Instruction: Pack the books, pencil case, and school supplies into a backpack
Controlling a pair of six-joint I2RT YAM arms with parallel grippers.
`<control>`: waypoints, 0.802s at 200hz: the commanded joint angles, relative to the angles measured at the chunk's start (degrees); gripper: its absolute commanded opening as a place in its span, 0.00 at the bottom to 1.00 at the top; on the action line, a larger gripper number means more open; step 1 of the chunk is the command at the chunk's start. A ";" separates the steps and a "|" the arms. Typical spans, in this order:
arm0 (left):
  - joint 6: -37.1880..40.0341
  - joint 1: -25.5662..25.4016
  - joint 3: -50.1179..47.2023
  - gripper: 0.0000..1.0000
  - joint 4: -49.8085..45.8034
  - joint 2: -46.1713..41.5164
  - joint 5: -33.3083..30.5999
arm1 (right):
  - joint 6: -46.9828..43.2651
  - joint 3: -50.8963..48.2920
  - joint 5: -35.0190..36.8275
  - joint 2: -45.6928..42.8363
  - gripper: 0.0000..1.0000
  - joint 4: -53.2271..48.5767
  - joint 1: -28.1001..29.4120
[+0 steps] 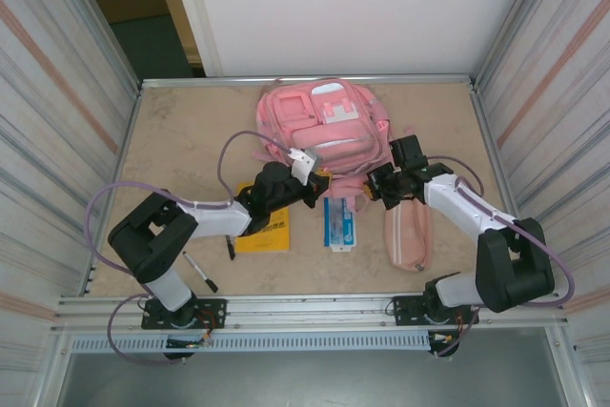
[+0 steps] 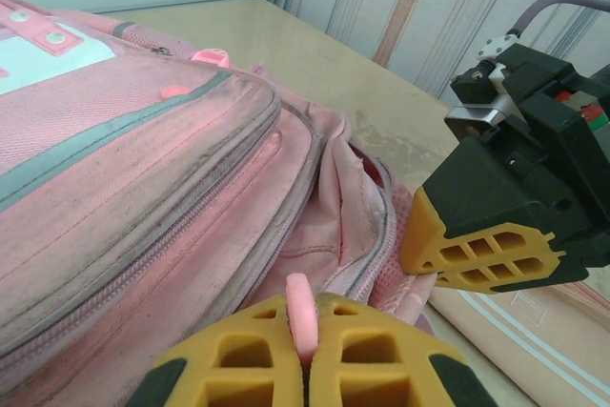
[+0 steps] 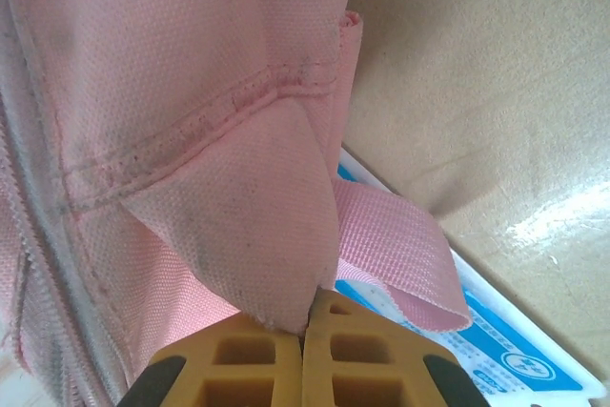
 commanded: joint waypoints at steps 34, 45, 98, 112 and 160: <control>-3.77 0.05 3.93 0.00 3.14 -1.29 4.04 | 1.93 2.11 8.88 -6.56 0.68 -9.82 2.67; -5.16 0.05 4.32 0.00 4.02 -0.71 4.46 | 4.48 2.85 11.46 -8.35 0.71 -10.86 4.54; -6.76 -1.05 5.70 0.00 5.19 0.47 6.08 | 9.44 4.66 10.38 -5.40 0.75 -5.51 7.65; -5.78 -1.67 5.51 0.00 5.10 0.24 5.96 | 9.93 5.73 9.65 -2.50 0.75 -3.64 8.53; -6.21 -2.05 4.22 0.00 6.24 0.03 5.86 | 11.23 5.73 7.24 5.61 0.47 2.29 10.24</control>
